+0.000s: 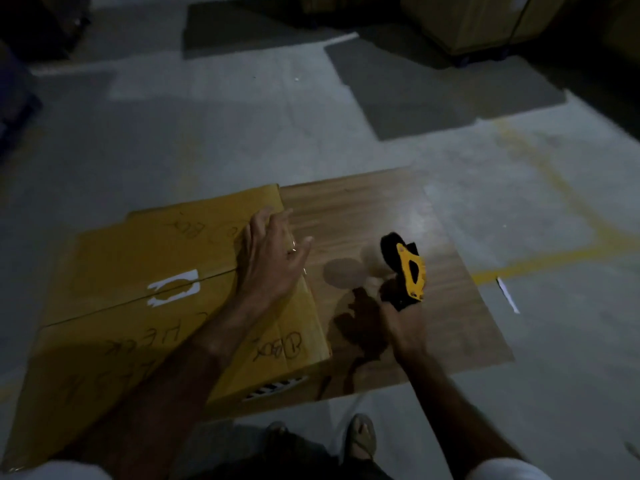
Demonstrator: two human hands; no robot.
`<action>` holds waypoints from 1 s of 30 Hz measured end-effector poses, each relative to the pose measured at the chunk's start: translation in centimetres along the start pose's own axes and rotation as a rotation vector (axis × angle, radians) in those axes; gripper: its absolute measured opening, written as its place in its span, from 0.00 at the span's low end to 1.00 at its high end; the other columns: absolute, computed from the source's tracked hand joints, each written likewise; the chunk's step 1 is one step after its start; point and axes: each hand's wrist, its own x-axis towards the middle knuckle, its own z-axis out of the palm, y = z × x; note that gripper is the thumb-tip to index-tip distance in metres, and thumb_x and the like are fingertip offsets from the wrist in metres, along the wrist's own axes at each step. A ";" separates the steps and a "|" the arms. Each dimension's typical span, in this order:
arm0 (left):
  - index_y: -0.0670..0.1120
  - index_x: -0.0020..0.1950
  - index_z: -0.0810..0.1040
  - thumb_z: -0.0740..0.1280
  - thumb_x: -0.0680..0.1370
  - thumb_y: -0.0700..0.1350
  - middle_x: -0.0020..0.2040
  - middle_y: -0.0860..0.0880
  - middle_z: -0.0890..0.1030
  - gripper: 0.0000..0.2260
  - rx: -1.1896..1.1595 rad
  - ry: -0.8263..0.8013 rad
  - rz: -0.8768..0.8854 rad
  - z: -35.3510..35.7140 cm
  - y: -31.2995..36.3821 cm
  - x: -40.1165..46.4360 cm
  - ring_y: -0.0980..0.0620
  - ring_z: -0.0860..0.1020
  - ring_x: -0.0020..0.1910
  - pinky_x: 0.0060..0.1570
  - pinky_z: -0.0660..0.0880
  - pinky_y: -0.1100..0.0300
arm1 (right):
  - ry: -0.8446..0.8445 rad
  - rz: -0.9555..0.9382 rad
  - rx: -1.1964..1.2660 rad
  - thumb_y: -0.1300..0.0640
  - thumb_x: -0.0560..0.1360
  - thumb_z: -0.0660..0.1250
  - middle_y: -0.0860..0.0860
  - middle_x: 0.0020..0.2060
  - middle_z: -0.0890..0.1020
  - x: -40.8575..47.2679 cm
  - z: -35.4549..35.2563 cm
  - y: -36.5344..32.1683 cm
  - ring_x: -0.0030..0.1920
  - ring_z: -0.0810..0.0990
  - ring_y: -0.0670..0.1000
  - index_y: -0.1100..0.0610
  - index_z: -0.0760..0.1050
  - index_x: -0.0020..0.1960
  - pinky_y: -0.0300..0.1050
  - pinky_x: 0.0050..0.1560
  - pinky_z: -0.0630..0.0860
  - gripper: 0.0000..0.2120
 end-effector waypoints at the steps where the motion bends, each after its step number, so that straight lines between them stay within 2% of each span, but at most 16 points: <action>1: 0.51 0.75 0.70 0.71 0.79 0.57 0.76 0.46 0.65 0.27 0.001 0.021 -0.024 -0.5 -1.0 0.8 0.45 0.63 0.74 0.67 0.59 0.54 | -0.033 -0.045 0.051 0.61 0.81 0.67 0.52 0.38 0.76 0.2 0.1 -0.3 0.44 0.76 0.55 0.63 0.78 0.54 0.46 0.43 0.69 0.05; 3: 0.51 0.76 0.69 0.71 0.79 0.57 0.74 0.47 0.68 0.28 0.017 0.042 -0.047 -1.8 -3.0 2.5 0.46 0.66 0.72 0.66 0.63 0.53 | -0.159 -0.110 0.143 0.58 0.83 0.65 0.54 0.37 0.76 0.7 0.5 -1.5 0.39 0.75 0.53 0.59 0.77 0.52 0.46 0.39 0.69 0.05; 6: 0.52 0.77 0.67 0.71 0.78 0.58 0.74 0.48 0.67 0.30 0.032 0.010 -0.032 -3.8 -5.3 5.1 0.46 0.66 0.73 0.71 0.66 0.46 | -0.380 -0.201 0.227 0.56 0.84 0.62 0.47 0.29 0.71 1.4 2.0 -6.4 0.29 0.68 0.46 0.54 0.74 0.45 0.40 0.28 0.67 0.09; 10: 0.54 0.79 0.63 0.73 0.75 0.65 0.77 0.49 0.65 0.37 -0.029 -0.161 -0.062 -6.6 -8.5 9.6 0.45 0.65 0.75 0.73 0.68 0.43 | -0.557 -0.270 0.309 0.57 0.83 0.63 0.45 0.29 0.70 1.2 5.0 -14.3 0.27 0.66 0.45 0.52 0.72 0.43 0.38 0.26 0.65 0.10; 13: 0.54 0.81 0.61 0.76 0.71 0.66 0.80 0.50 0.63 0.45 -0.168 -0.334 -0.052 -7.3 -9.9 12.3 0.49 0.67 0.75 0.70 0.71 0.49 | -0.585 -0.328 0.295 0.56 0.83 0.63 0.45 0.28 0.70 1.6 7.6 -18.7 0.27 0.66 0.44 0.52 0.71 0.42 0.38 0.27 0.66 0.11; 16: 0.54 0.81 0.62 0.78 0.66 0.66 0.78 0.49 0.66 0.49 -0.313 -0.401 -0.071 -7.1 -10.8 14.5 0.51 0.70 0.72 0.67 0.74 0.50 | -0.577 -0.351 0.196 0.55 0.83 0.63 0.45 0.28 0.70 2.1 10.3 -20.7 0.27 0.66 0.45 0.52 0.71 0.42 0.39 0.28 0.66 0.11; 19: 0.51 0.82 0.63 0.79 0.67 0.63 0.79 0.50 0.67 0.48 -0.408 -0.428 -0.070 -6.5 -11.4 16.2 0.49 0.71 0.73 0.69 0.75 0.47 | -0.542 -0.367 0.127 0.56 0.83 0.63 0.44 0.26 0.69 2.6 12.6 -21.0 0.26 0.65 0.44 0.53 0.70 0.43 0.39 0.27 0.64 0.10; 21: 0.51 0.81 0.64 0.79 0.69 0.60 0.79 0.50 0.68 0.45 -0.437 -0.415 -0.069 -5.8 -11.6 16.9 0.50 0.71 0.73 0.69 0.75 0.46 | -0.528 -0.396 0.113 0.56 0.84 0.62 0.42 0.25 0.69 2.7 13.7 -21.0 0.25 0.65 0.43 0.53 0.70 0.43 0.39 0.27 0.64 0.11; 24: 0.50 0.80 0.65 0.79 0.74 0.54 0.78 0.50 0.69 0.39 -0.470 -0.410 -0.045 -4.8 -12.1 17.5 0.51 0.71 0.72 0.69 0.74 0.52 | -0.500 -0.419 0.097 0.58 0.85 0.60 0.42 0.24 0.69 2.8 14.4 -21.3 0.25 0.64 0.43 0.53 0.69 0.43 0.38 0.27 0.63 0.11; 27: 0.48 0.81 0.65 0.78 0.75 0.49 0.78 0.50 0.68 0.38 -0.475 -0.458 -0.005 -4.4 -12.2 18.2 0.53 0.70 0.72 0.66 0.71 0.59 | -0.491 -0.406 0.059 0.59 0.84 0.60 0.42 0.25 0.68 2.5 14.4 -21.2 0.25 0.64 0.43 0.53 0.68 0.42 0.39 0.28 0.62 0.12; 30: 0.47 0.82 0.64 0.79 0.72 0.54 0.78 0.50 0.68 0.43 -0.471 -0.520 0.030 -4.2 -11.8 18.8 0.53 0.69 0.73 0.67 0.68 0.60 | -0.475 -0.387 0.006 0.58 0.85 0.60 0.46 0.28 0.67 1.9 14.1 -20.1 0.27 0.63 0.45 0.53 0.68 0.42 0.41 0.29 0.61 0.12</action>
